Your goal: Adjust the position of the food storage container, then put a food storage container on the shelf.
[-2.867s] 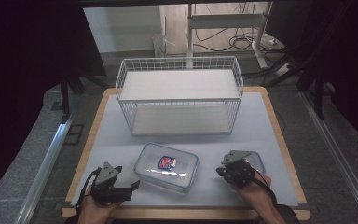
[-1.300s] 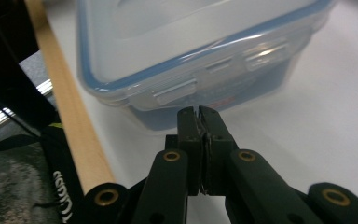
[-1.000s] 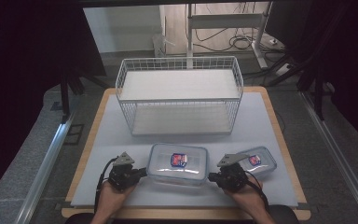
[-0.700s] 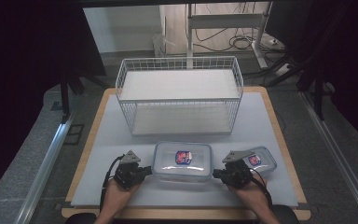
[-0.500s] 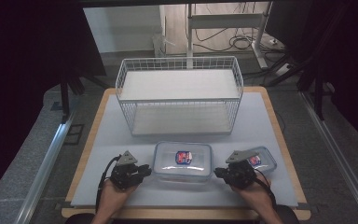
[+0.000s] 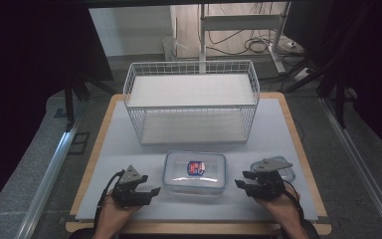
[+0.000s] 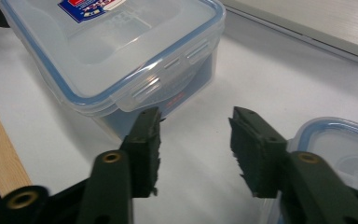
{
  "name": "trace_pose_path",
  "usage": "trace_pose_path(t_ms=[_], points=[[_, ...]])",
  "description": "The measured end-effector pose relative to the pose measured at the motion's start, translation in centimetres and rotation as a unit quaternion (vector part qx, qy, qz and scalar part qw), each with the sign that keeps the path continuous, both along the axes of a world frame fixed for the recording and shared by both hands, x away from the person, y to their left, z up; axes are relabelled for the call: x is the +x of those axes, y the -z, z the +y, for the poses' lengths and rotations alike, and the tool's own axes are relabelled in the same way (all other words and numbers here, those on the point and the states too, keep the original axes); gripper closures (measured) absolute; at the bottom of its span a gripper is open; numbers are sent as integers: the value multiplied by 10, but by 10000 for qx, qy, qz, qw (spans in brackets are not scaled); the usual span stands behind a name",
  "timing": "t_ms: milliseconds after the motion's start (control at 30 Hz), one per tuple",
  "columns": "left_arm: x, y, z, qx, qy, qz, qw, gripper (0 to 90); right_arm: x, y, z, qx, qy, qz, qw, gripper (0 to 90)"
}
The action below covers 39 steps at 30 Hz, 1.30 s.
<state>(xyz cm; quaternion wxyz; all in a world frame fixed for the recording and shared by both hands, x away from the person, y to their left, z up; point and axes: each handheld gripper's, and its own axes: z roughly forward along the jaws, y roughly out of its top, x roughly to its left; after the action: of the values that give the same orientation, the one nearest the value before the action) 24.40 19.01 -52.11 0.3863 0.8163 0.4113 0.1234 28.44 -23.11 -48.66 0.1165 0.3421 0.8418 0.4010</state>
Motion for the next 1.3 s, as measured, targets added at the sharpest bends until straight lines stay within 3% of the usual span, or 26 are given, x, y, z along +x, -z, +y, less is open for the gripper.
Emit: trace_pose_path(t_ms=[133,467,767,967,1167,1300], points=[[-1,1,5,-99,-21,-33,9999,238,0,1,-1,-12,-108,31,9999,422],[0,4,4,143,11,-48,9999,155,5,10,2,-57,-322,143,9994,237],[0,4,5,99,-11,-92,9999,125,6,11,2,0,-382,150,9992,194],[0,6,5,186,40,-443,9988,87,6,10,3,24,-356,80,9993,161],[1,5,11,-190,47,-494,9986,105,6,10,3,66,-327,46,9994,136],[1,5,10,-155,28,-545,9984,104,7,9,3,101,-299,27,9995,127]])
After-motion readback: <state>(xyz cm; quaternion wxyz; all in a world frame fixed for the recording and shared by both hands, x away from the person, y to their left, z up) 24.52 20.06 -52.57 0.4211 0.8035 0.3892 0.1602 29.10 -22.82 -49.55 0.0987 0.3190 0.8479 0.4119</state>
